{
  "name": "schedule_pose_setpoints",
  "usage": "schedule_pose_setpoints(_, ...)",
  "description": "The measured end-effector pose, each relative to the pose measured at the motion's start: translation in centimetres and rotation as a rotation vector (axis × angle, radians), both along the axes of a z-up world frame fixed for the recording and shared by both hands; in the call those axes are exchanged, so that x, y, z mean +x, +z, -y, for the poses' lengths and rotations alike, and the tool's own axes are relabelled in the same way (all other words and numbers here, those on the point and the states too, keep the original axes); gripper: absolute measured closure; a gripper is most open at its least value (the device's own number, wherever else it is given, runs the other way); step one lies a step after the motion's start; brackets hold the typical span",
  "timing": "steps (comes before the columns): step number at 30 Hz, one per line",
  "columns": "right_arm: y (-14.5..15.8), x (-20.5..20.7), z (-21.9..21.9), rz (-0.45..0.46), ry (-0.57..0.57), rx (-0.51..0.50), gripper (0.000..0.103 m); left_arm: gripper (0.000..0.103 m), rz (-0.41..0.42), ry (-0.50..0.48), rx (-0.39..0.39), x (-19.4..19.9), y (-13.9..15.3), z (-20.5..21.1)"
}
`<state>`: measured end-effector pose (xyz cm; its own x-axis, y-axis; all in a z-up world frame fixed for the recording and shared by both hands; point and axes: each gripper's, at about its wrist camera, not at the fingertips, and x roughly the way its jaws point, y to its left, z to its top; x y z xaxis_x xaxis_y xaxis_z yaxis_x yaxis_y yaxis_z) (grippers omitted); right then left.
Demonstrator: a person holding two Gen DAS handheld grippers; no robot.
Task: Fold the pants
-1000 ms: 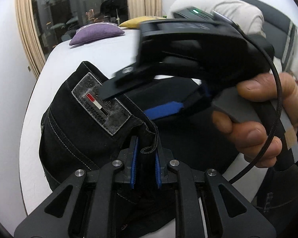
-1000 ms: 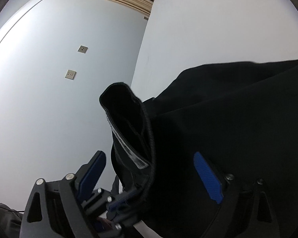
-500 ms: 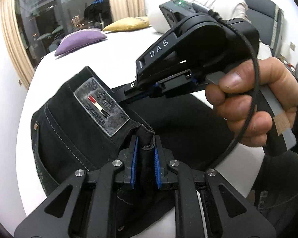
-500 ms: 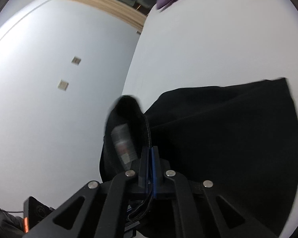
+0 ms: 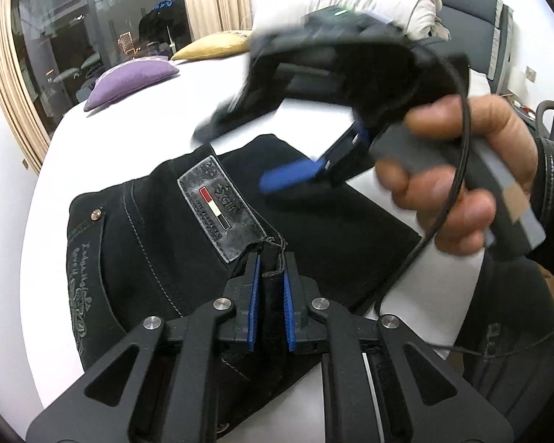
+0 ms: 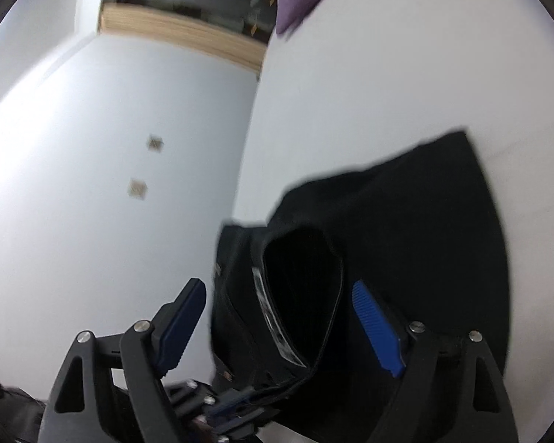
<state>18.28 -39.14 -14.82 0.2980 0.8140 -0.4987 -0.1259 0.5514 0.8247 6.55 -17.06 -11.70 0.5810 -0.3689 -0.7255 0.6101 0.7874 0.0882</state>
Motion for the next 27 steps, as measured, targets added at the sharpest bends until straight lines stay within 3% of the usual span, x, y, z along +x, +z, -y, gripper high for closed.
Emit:
schedule_pose_setpoints(2,-1.0,0.2,-0.7,-0.053,-0.004,-0.065,0.02,0.093,0.002,0.002,-0.003,-1.2,0.3,-1.5)
schedule_pose_setpoints(5,-2.1,0.2,-0.2,-0.102,-0.045,-0.002,0.031,0.093,0.006,0.01,-0.01,-1.2,0.4,-2.2)
schedule_pose_setpoints(7,-2.2,-0.1,-0.3,-0.097,-0.007,0.017,0.051,0.093,0.002,0.012,-0.012,-1.3,0.6,-2.6)
schedule_pose_setpoints(8,-2.1,-0.2,-0.7,-0.088,0.005,-0.002,0.067,0.093,-0.001,0.011,-0.015,-1.5,0.7,-2.6)
schedule_pose_setpoints(12,-0.9,-0.5,-0.9,-0.024,-0.008,-0.073,0.09,0.093,-0.002,0.002,-0.022,-1.4,1.1,-2.4)
schedule_pose_setpoints(18,1.3,-0.6,2.3,0.053,-0.055,-0.119,0.093,0.094,0.009,-0.042,-0.055,-0.7,2.1,-0.9)
schedule_pose_setpoints(27,1.0,-0.7,6.0,0.041,-0.1,-0.137,0.093,0.094,-0.018,-0.139,-0.073,-0.4,1.7,3.7)
